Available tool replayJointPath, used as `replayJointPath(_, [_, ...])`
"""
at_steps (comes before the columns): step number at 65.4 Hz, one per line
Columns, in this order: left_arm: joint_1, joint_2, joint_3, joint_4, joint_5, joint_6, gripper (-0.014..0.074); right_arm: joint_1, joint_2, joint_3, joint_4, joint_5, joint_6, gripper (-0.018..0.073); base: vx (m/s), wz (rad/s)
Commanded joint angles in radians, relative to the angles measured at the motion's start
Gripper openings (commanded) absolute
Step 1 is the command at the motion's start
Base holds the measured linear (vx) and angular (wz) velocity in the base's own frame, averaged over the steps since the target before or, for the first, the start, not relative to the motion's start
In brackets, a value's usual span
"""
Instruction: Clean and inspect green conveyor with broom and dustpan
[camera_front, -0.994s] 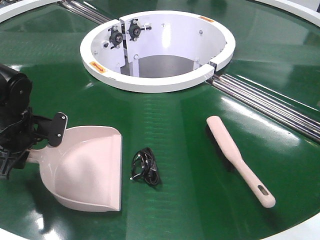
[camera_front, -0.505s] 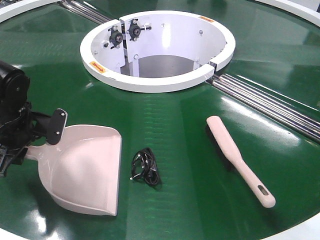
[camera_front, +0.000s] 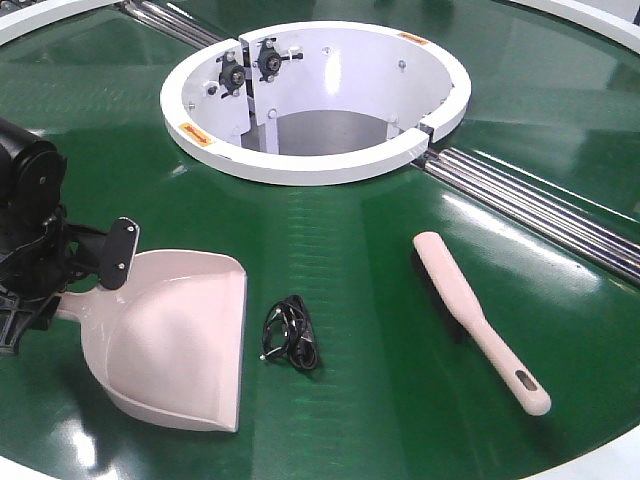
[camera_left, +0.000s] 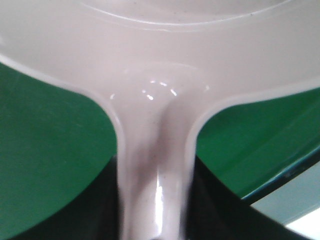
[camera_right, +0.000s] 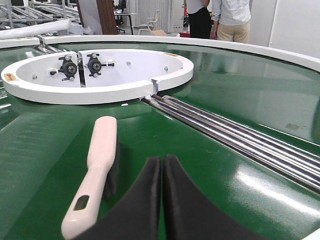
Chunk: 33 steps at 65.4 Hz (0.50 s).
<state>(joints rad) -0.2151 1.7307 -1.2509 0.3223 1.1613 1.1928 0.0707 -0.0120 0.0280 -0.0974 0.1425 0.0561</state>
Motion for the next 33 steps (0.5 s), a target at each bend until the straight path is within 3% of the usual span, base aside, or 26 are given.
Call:
replayJointPath(1, [-0.008, -0.055, -0.026, 0.000, 0.000, -0.013, 0.0056, 0.001, -0.010, 0.003, -0.001, -0.074, -0.003, -0.0008, 0.00, 0.00])
replayJointPath(33, [-0.008, -0.055, -0.026, -0.005, 0.003, -0.013, 0.0056, 0.001, -0.010, 0.003, -0.001, -0.074, -0.003, -0.0008, 0.00, 0.00])
